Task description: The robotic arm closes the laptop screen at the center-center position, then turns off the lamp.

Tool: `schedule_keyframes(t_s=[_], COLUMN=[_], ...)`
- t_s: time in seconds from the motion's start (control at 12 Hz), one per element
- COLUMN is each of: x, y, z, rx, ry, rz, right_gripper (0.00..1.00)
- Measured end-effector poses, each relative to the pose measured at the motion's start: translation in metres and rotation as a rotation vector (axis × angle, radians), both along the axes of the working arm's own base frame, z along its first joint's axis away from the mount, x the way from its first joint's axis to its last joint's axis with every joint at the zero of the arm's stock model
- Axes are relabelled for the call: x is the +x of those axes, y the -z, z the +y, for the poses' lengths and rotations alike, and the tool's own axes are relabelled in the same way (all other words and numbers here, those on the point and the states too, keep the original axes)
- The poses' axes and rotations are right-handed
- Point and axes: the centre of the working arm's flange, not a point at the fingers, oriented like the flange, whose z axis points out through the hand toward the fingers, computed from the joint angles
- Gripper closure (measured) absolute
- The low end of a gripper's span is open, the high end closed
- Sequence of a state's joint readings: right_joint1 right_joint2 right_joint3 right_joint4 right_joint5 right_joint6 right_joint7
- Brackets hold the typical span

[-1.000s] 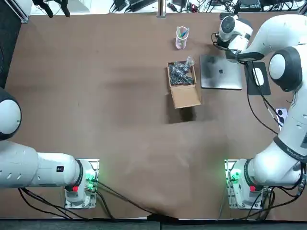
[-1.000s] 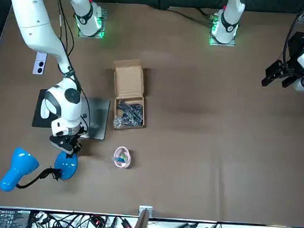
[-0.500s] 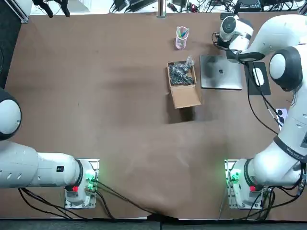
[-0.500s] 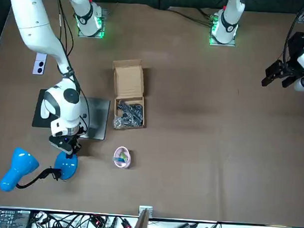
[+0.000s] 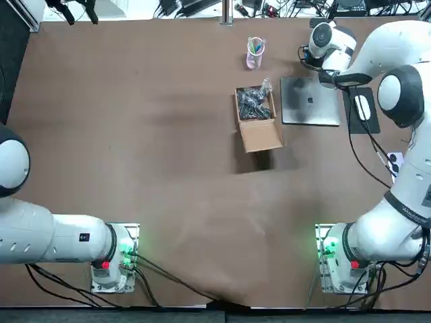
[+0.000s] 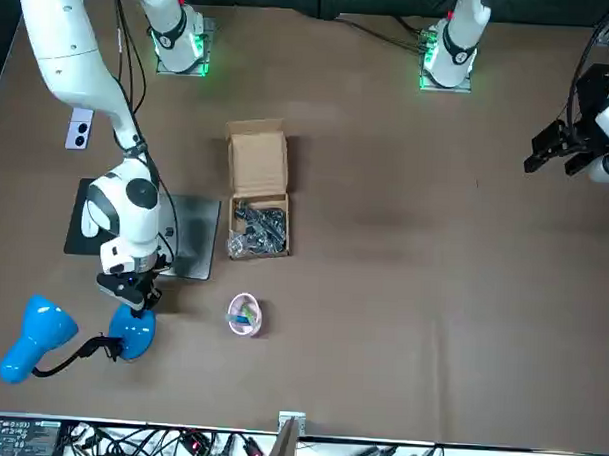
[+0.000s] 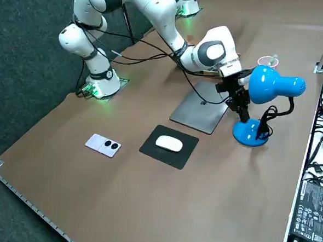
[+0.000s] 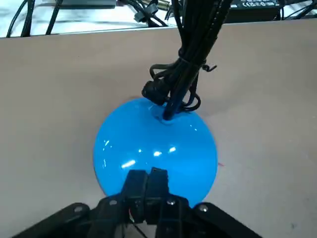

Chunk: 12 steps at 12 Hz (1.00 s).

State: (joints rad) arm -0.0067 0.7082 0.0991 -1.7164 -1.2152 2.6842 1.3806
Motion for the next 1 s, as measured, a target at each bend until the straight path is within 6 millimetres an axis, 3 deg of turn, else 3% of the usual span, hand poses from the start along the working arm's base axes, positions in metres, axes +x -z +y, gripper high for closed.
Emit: schedule_keyframes(t_s=[1.0], x=[0.0049], y=[-0.0027], z=[0.0005], rx=[0.005], ry=[-0.002], rz=[-0.012], right_gripper=[0.98])
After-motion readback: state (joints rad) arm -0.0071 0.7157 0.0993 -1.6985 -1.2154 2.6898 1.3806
